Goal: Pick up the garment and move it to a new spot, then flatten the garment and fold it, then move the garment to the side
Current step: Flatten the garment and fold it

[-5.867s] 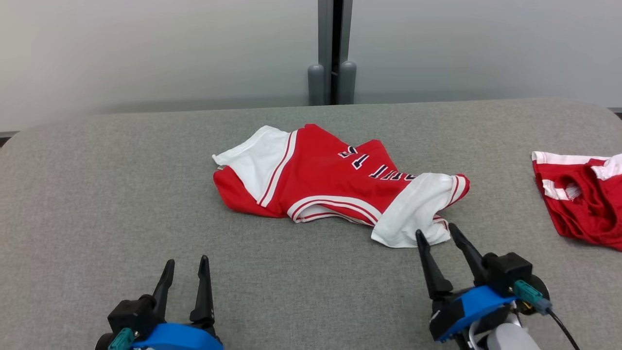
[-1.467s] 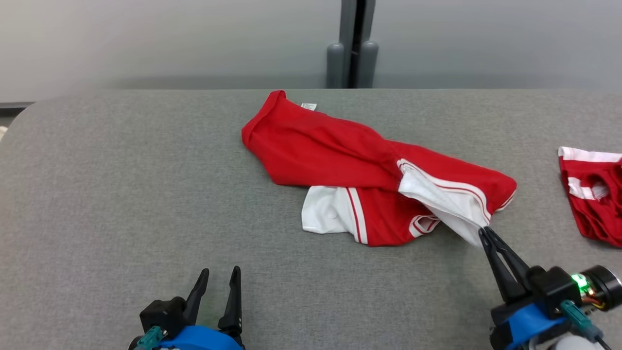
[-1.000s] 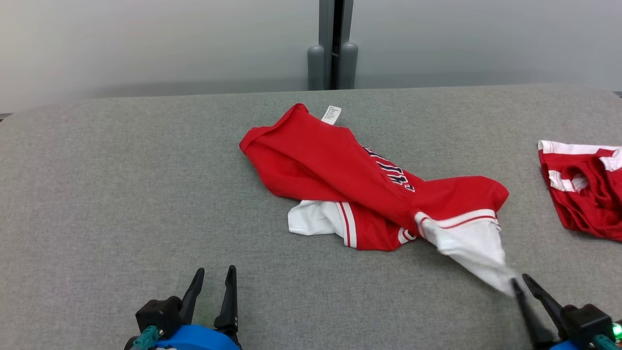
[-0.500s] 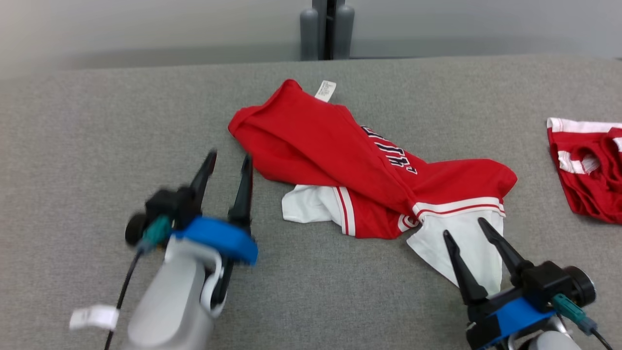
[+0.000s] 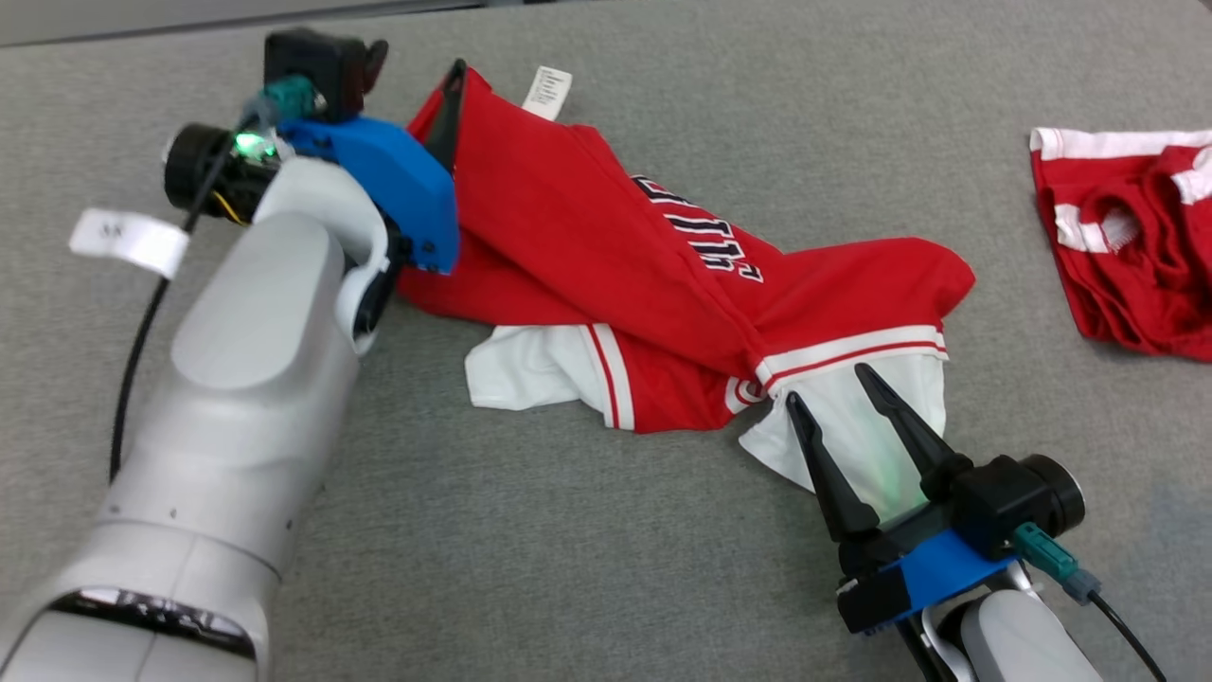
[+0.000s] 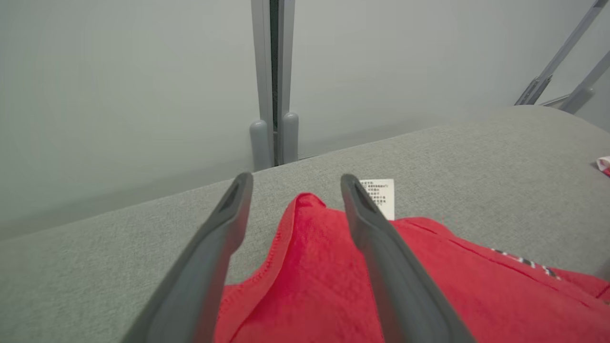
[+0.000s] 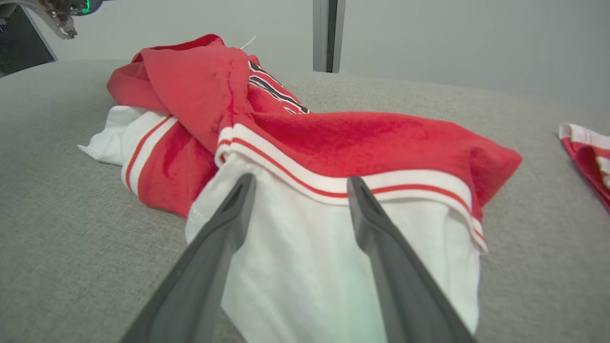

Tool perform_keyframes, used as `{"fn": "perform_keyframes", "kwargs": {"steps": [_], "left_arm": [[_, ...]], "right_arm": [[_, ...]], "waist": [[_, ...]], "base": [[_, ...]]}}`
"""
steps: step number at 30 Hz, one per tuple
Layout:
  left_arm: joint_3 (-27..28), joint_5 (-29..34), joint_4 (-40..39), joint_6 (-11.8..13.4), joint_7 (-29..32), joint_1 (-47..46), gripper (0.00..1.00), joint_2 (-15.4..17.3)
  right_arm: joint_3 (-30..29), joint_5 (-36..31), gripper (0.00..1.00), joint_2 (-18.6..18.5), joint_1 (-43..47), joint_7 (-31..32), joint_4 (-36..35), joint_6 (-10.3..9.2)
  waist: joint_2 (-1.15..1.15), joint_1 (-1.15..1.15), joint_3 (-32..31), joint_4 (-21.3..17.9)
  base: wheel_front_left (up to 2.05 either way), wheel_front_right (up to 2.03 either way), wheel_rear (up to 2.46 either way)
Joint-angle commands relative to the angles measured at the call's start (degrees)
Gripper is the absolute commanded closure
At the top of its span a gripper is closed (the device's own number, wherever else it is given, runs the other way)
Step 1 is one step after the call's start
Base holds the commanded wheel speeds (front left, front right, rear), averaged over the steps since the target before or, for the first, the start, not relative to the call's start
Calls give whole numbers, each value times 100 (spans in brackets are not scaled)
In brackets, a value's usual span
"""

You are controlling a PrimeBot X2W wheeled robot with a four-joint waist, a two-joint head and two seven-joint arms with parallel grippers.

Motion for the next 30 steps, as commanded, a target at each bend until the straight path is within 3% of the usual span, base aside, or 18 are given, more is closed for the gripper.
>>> {"fn": "perform_keyframes", "kwargs": {"steps": [1, 10, 17, 18, 19, 21, 23, 24, 25, 30], "left_arm": [[-22, -11, 39, -7, 20, -82, 0, 15], [-211, -226, 947, -7, 707, -765, 0, 194], [-195, -303, 1437, 32, 793, -956, 0, 264], [-203, -317, 1482, 26, 822, -949, 1, 258], [-215, -327, 1516, 19, 850, -939, 8, 248], [-235, -376, 1571, 5, 887, -919, 10, 216], [-250, -417, 1598, -5, 875, -926, 38, 193], [-269, -417, 1610, -10, 859, -920, 76, 188], [-301, -422, 1627, -13, 882, -897, 100, 180], [-379, -552, 1565, -19, 746, -807, 100, 117]], "right_arm": [[11, -9, 0, 17, -93, -15, -28, 0], [178, 37, 0, 153, -308, -16, -76, 0], [211, 38, 0, 217, -383, -15, -80, 0], [200, 39, 0, 222, -375, -15, -73, -1], [194, 41, 0, 225, -363, -15, -70, 0], [181, 40, 0, 224, -345, -15, -66, 0], [162, 39, 0, 229, -339, -15, -62, 0], [155, 33, 0, 237, -342, -15, -61, 0], [148, 29, 0, 245, -345, -15, -59, 0], [109, 33, 0, 226, -395, -15, -40, 0]], "waist": [[0, -2, 16, -21], [0, -2, 320, -431], [0, -2, 434, -613], [0, -2, 437, -625], [0, -2, 442, -632], [0, -2, 452, -636], [0, -2, 460, -627], [0, -2, 461, -618], [0, -2, 458, -609], [0, -2, 374, -527]], "base": [[0, 0, 0], [0, 0, 0], [0, 0, 0], [0, 0, 0], [0, 0, 0], [0, 0, 0], [0, 0, 0], [0, 0, 0], [0, 0, 0], [0, 0, 0]]}}
